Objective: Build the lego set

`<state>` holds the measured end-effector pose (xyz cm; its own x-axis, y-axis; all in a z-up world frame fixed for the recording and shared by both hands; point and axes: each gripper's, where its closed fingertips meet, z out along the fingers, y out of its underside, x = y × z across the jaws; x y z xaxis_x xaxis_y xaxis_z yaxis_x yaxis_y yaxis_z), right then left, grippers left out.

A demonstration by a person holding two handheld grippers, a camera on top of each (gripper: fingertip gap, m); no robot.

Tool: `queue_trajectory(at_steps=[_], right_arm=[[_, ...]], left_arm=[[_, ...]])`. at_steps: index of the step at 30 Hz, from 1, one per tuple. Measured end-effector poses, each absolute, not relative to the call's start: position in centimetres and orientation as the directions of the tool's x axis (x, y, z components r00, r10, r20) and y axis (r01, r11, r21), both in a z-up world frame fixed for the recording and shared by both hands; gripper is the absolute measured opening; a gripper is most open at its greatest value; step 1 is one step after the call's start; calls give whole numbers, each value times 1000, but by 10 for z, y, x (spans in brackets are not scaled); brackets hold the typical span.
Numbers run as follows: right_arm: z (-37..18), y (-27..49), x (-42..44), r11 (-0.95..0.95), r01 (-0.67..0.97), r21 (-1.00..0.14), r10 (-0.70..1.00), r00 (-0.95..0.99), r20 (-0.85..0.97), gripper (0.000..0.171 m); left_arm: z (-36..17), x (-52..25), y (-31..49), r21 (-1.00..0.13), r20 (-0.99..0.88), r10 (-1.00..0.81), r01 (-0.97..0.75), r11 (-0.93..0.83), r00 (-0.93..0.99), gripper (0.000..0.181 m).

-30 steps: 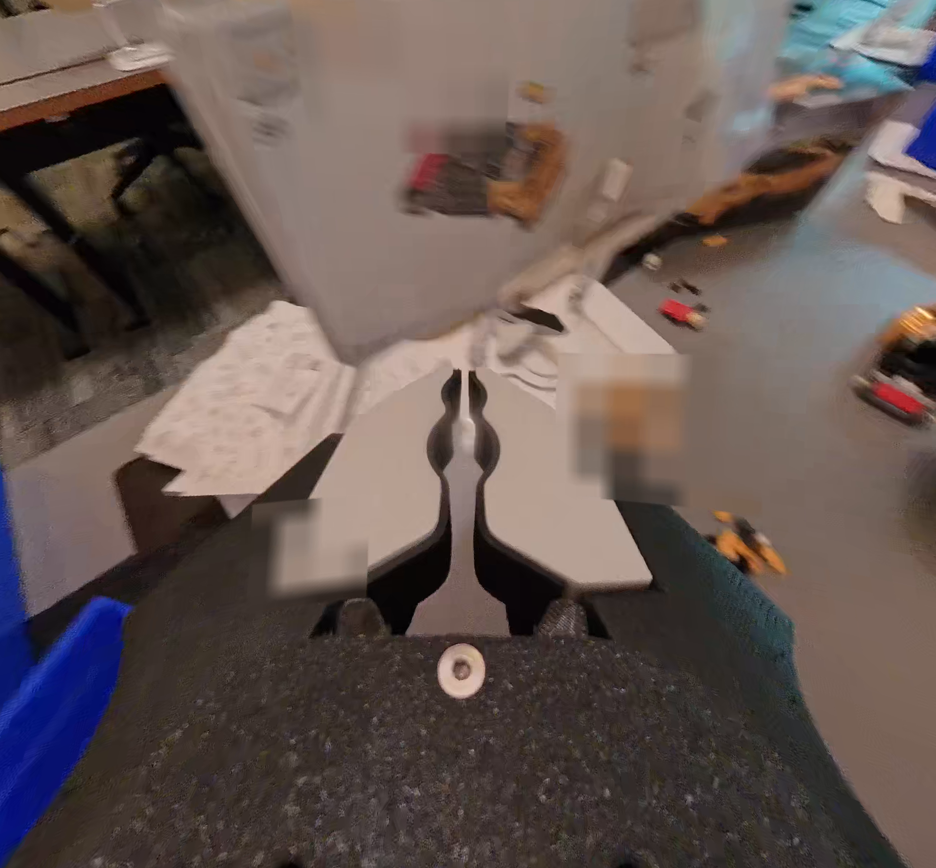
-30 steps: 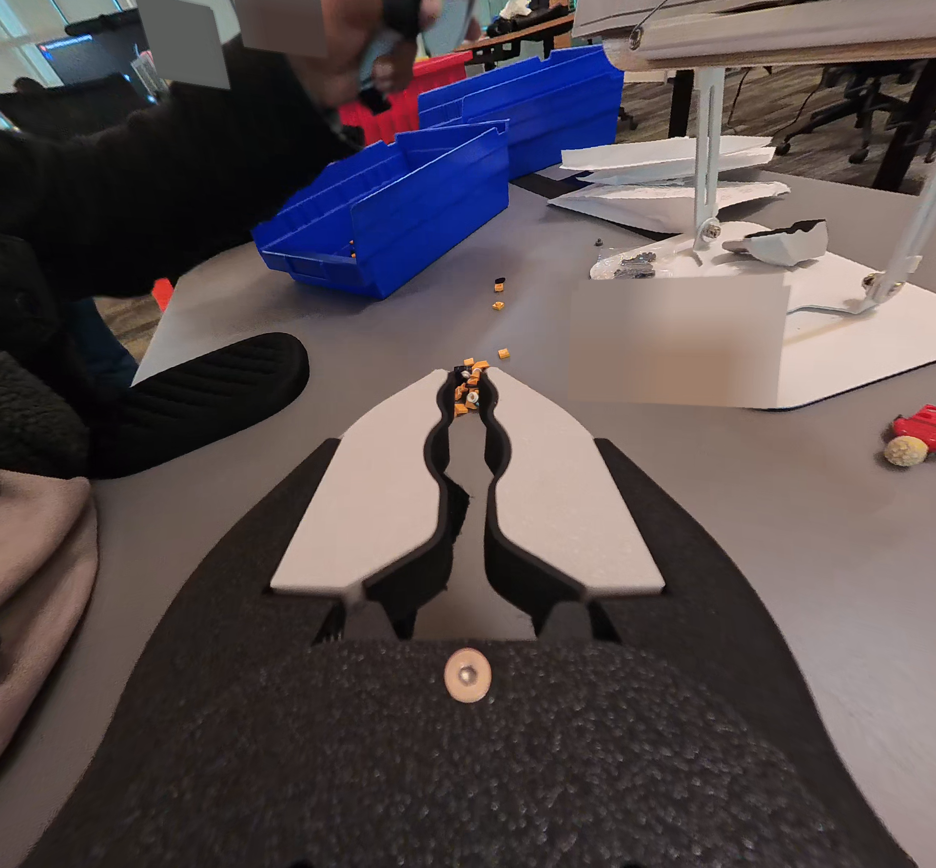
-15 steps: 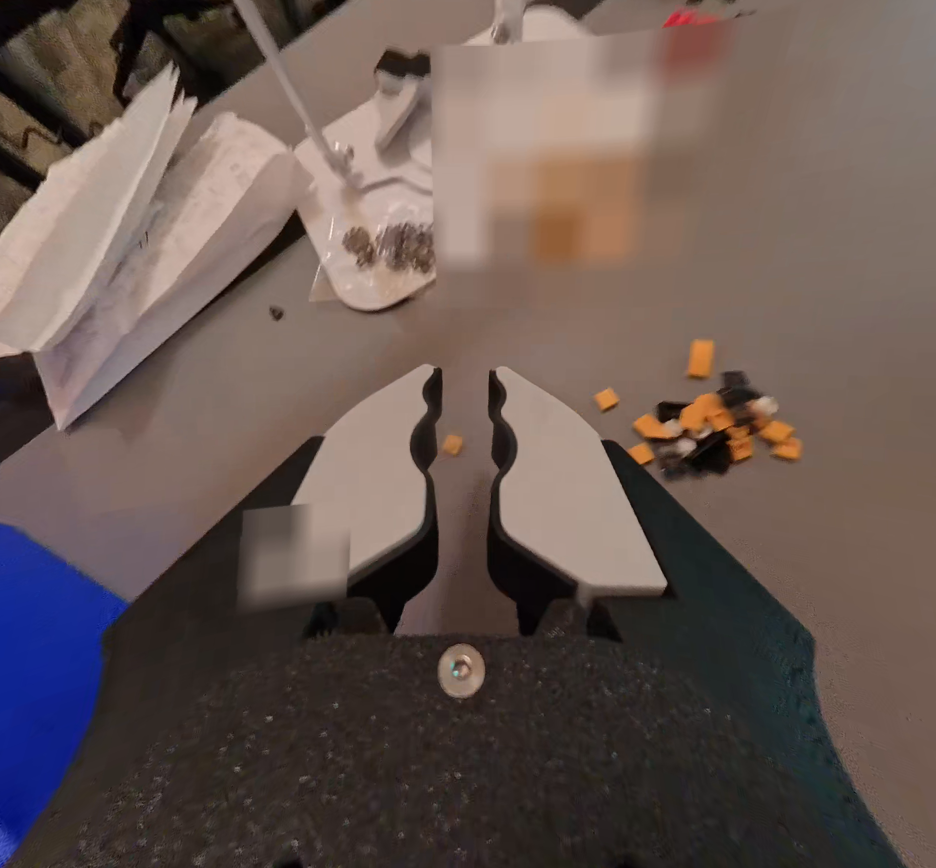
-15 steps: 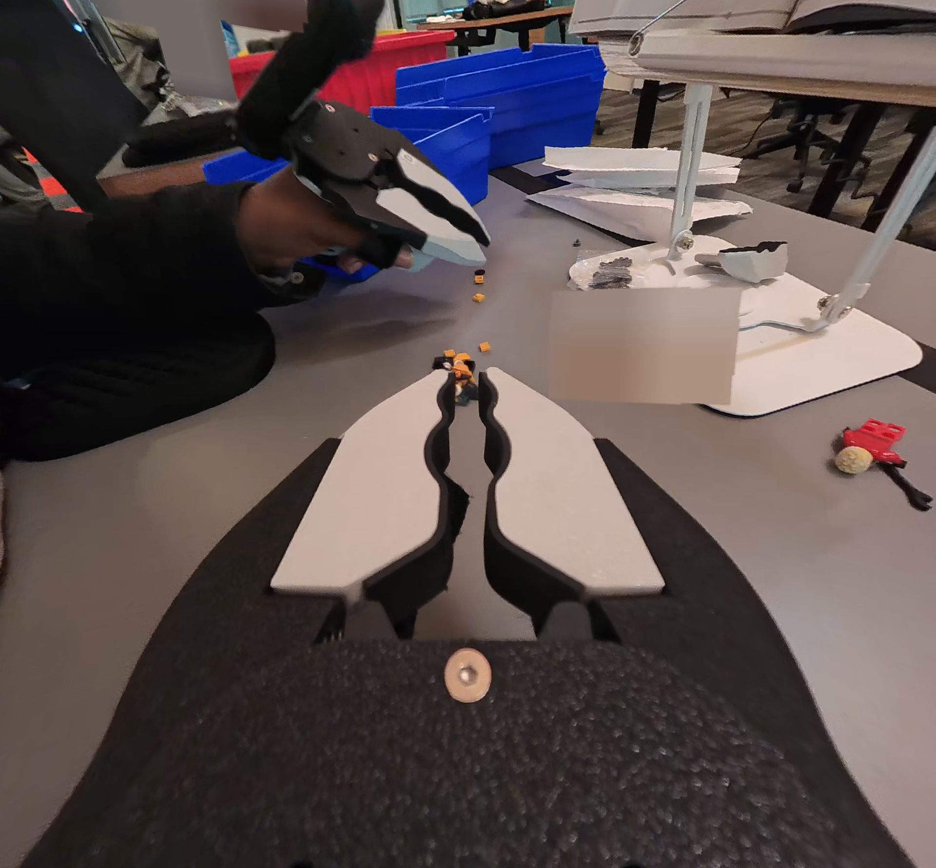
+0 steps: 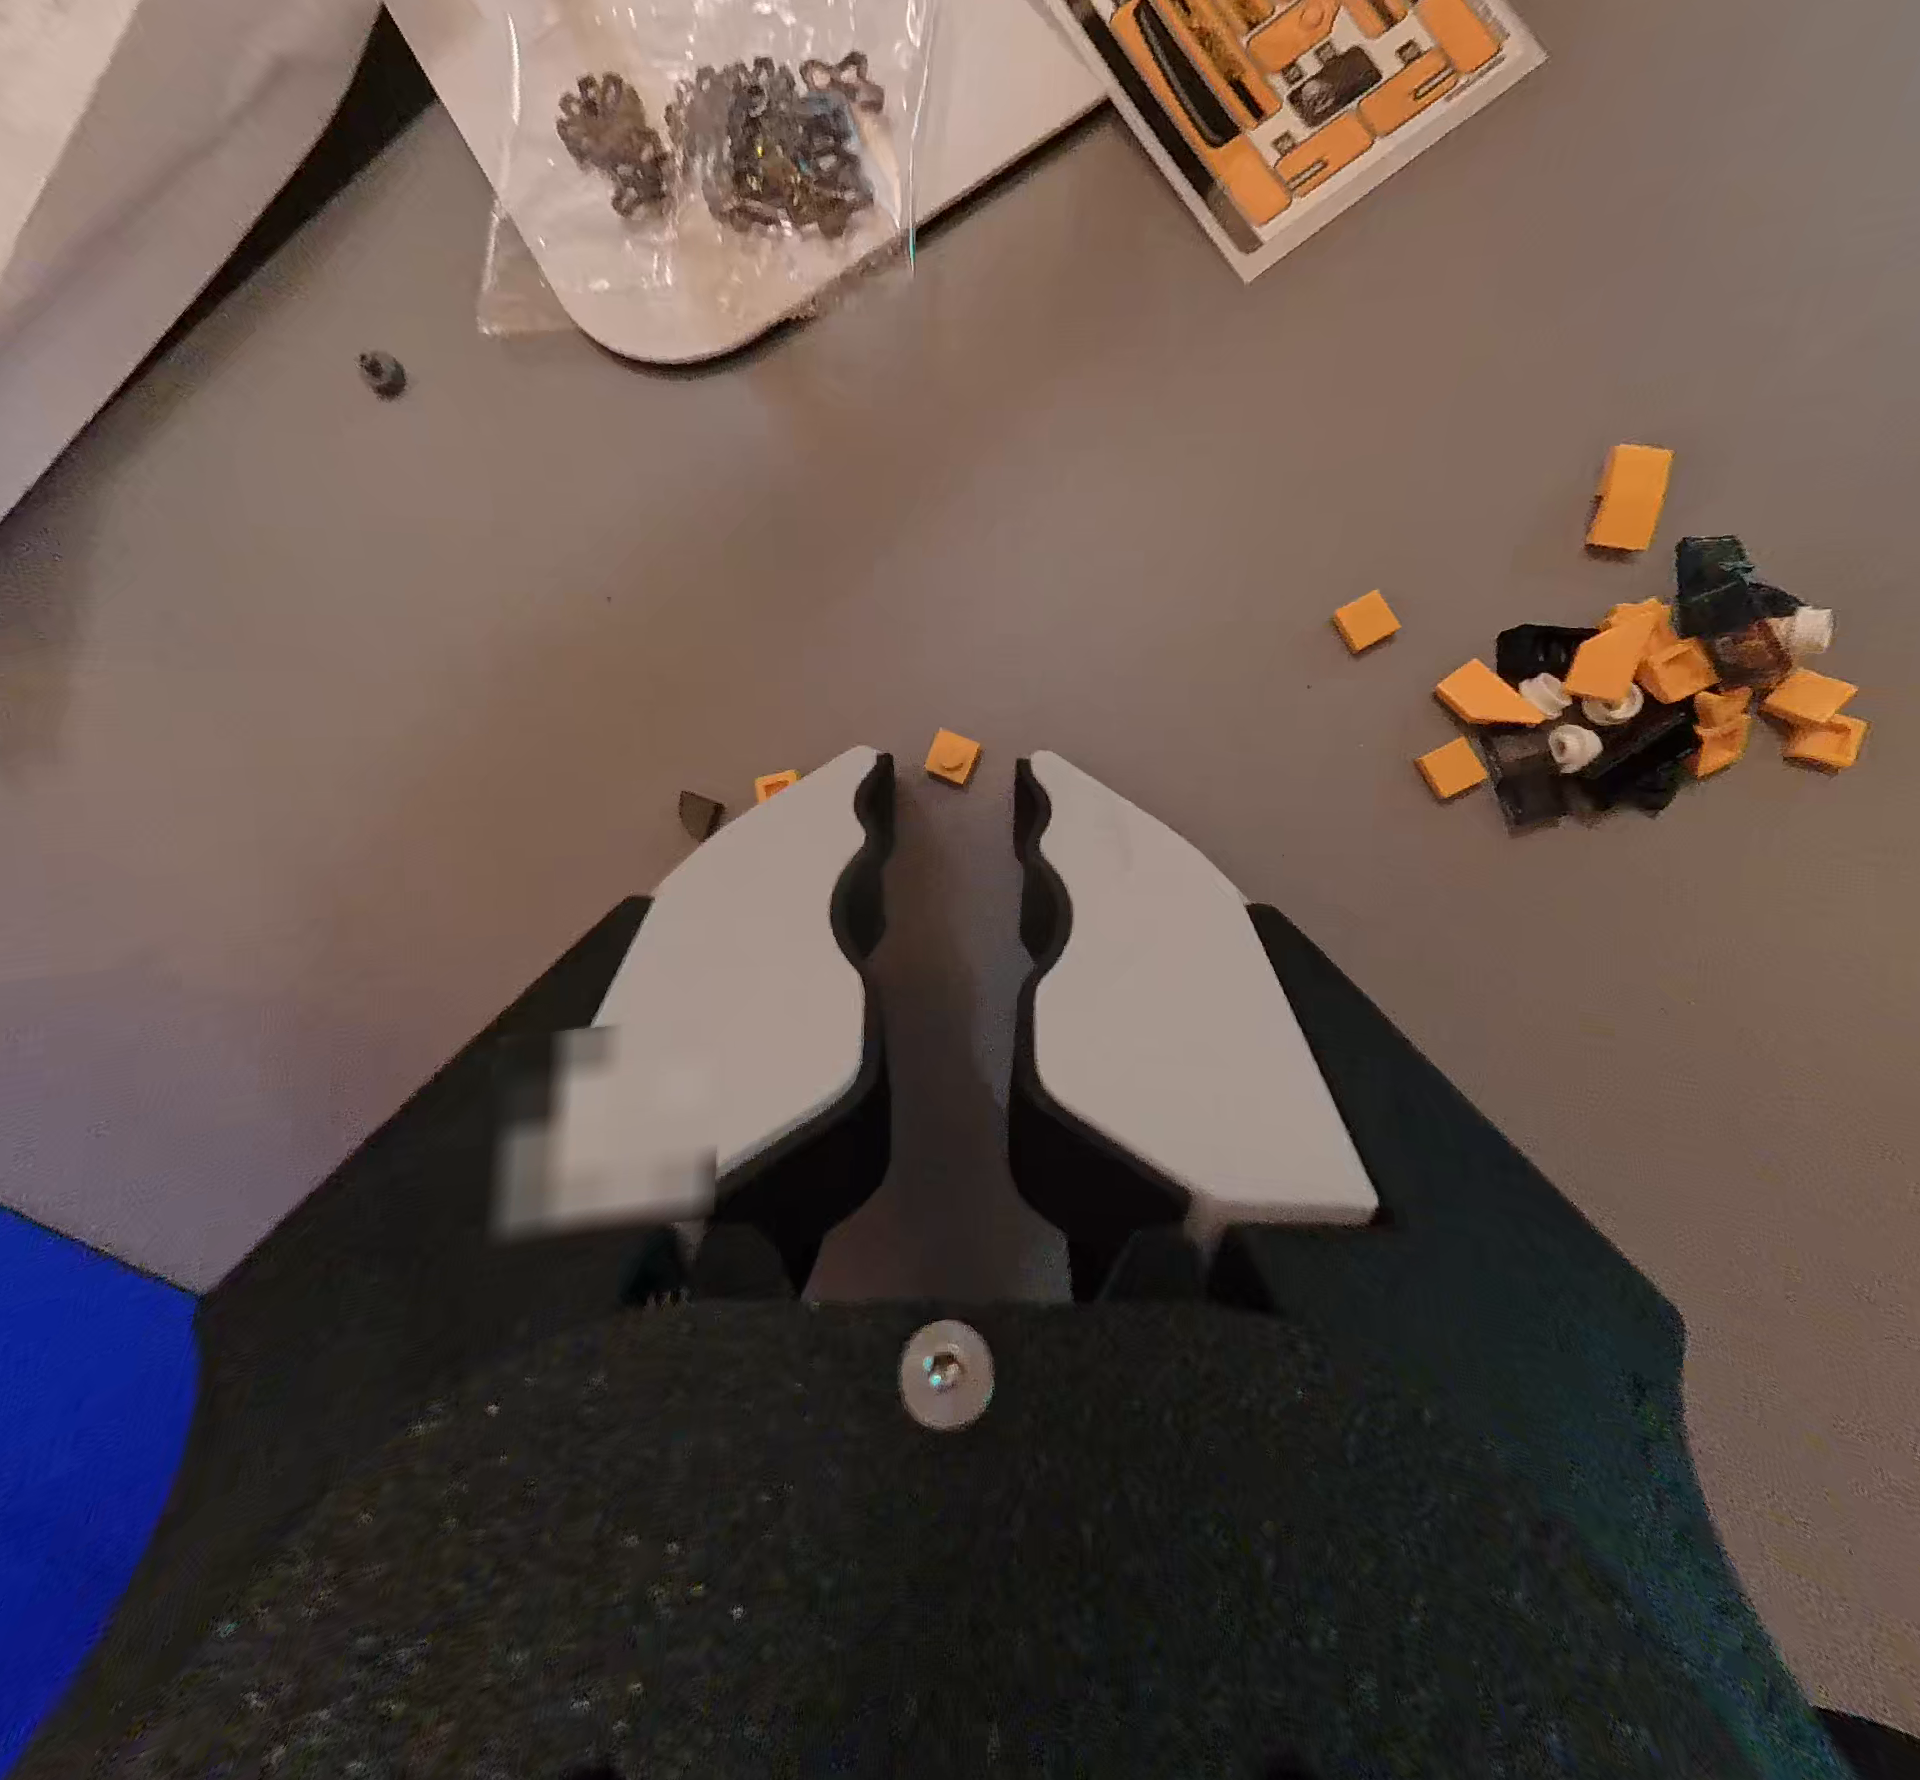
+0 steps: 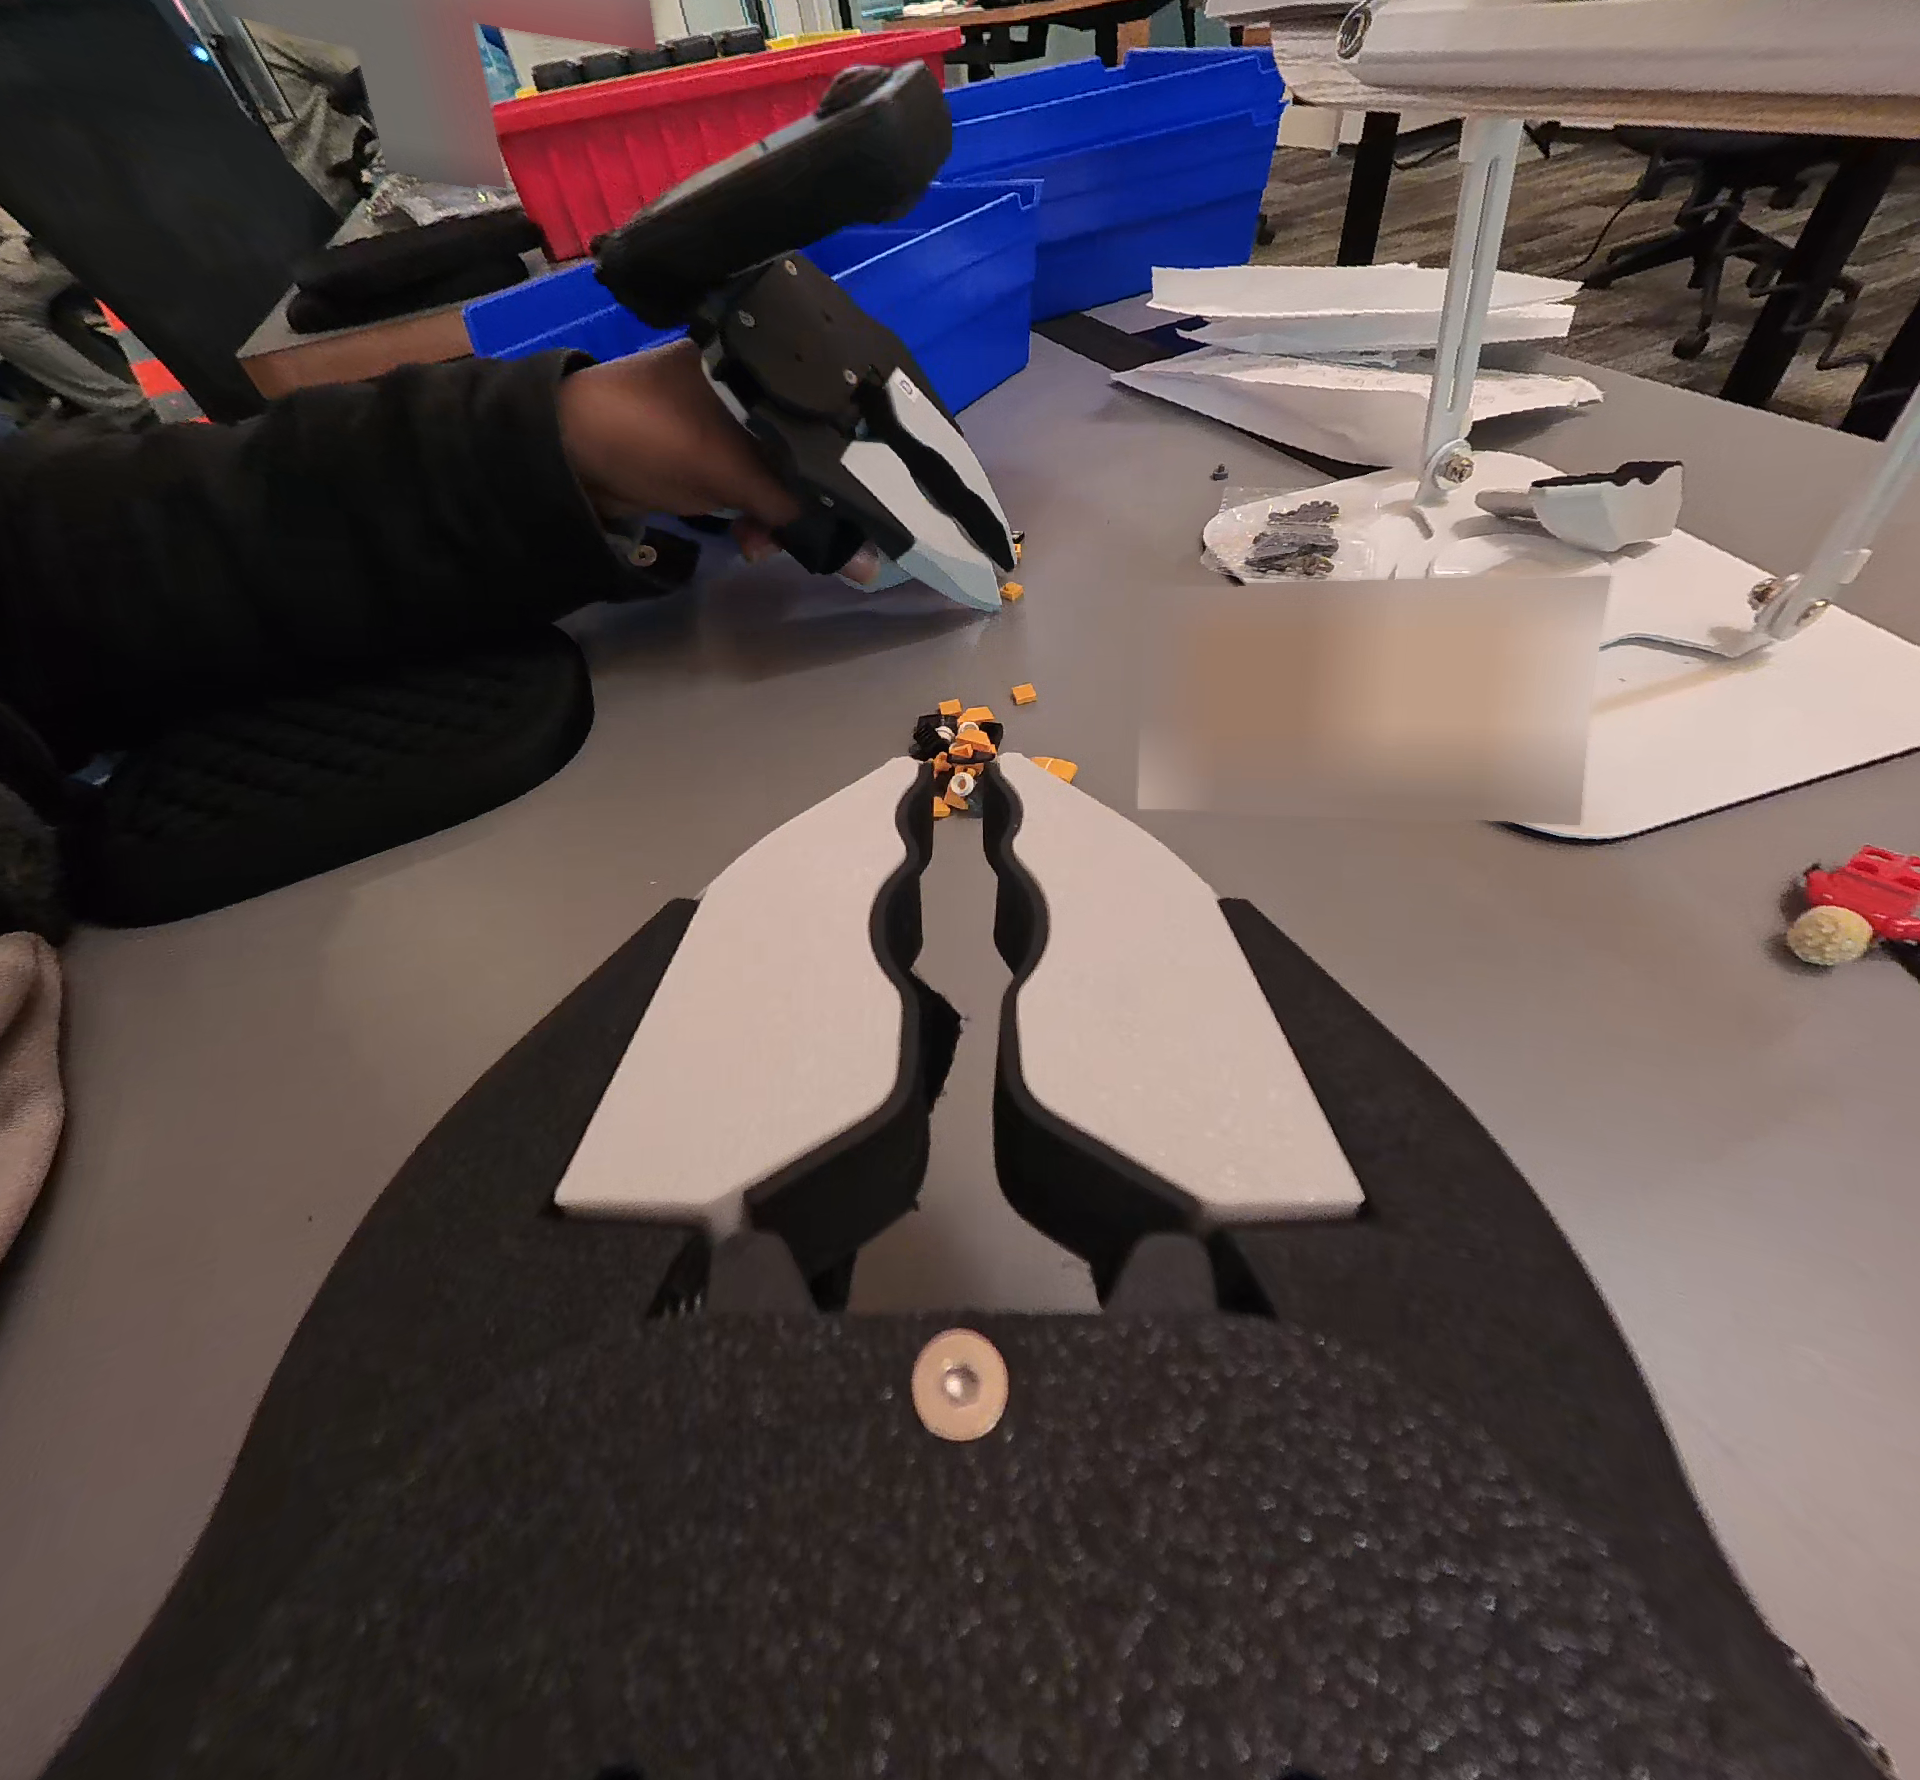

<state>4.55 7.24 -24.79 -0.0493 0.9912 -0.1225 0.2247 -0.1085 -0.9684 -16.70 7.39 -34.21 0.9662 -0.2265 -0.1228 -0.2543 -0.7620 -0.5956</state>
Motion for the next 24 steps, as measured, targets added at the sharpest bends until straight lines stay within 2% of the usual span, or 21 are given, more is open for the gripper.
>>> queue_trajectory(at_steps=[4,8,13,16,19,24], right_arm=[[-248,72,45,-117,226,-967,990,-54,-132,8],[-249,71,45,-114,229,-967,990,-55,-130,8],[-248,71,46,-102,227,-969,992,-54,-117,8],[-248,70,45,-94,228,-969,993,-54,-109,8],[-247,65,44,-123,228,-966,987,-71,-142,8],[-234,57,40,-311,175,-934,937,-112,-332,10]], left_arm=[[-343,-165,76,-589,-98,-224,-238,-772,970,18],[-345,-161,76,-583,-42,-220,-203,-787,975,7],[-343,-154,73,-596,-88,-247,-250,-763,965,7],[-320,-123,75,-688,-164,-361,-369,-625,918,7],[-284,-77,73,-772,-301,-472,-502,-389,829,7],[-252,-6,55,-766,-513,-534,-639,-67,672,7]])
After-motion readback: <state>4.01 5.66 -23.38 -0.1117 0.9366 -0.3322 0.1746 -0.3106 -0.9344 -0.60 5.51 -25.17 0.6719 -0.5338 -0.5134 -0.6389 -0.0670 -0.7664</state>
